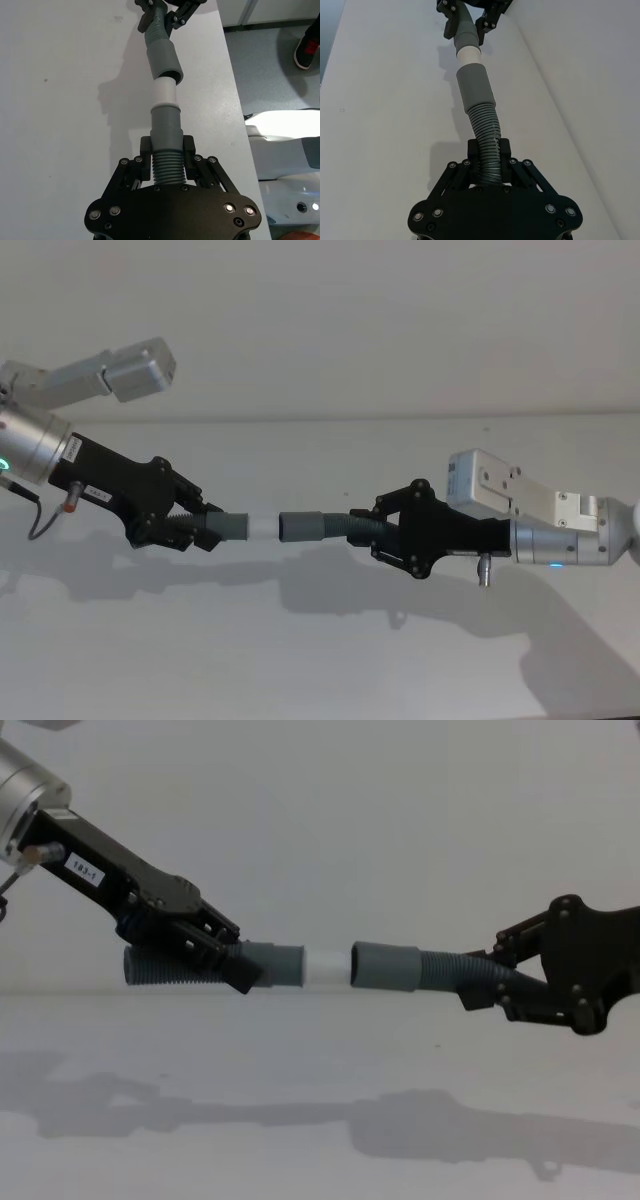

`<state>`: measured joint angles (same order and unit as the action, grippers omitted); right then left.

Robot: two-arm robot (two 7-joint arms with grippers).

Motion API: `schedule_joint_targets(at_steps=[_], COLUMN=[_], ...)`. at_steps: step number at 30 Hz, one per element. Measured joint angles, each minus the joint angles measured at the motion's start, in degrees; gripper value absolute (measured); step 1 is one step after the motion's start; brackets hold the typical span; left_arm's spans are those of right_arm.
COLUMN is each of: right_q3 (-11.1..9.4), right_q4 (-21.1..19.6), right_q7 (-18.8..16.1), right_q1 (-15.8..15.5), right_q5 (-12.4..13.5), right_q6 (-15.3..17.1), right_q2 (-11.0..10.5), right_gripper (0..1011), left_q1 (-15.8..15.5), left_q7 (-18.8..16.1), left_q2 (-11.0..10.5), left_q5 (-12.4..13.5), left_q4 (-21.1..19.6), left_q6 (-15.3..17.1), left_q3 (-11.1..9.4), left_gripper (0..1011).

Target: Use both hands to pick up one end of the pipe from the table, align the ends, and insert them.

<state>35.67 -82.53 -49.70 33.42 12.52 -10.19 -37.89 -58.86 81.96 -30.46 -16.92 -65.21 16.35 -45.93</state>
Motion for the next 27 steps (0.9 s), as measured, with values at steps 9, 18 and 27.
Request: schedule_joint_targets(at_steps=[9, 18, 27], right_q3=[0.37, 0.62, 0.82], right_q4=[0.47, 0.74, 0.99], right_q7=[-0.04, -0.09, -0.28], right_q1=[0.52, 0.98, 1.43], right_q5=[0.17, 0.54, 0.90], right_q6=[-0.01, 0.06, 0.07], right_q2=[-0.17, -0.59, -1.00], right_gripper=[213, 213, 213], left_q1=[0.00, 0.00, 0.00], left_q7=[0.01, 0.01, 0.01], left_q2=[0.02, 0.10, 0.06], left_q5=[-0.02, -0.03, -0.04], left_q4=[-0.01, -0.01, 0.00], left_q6=[0.00, 0.00, -0.01], left_q3=[-0.01, -0.01, -0.01], left_gripper=[335, 335, 335])
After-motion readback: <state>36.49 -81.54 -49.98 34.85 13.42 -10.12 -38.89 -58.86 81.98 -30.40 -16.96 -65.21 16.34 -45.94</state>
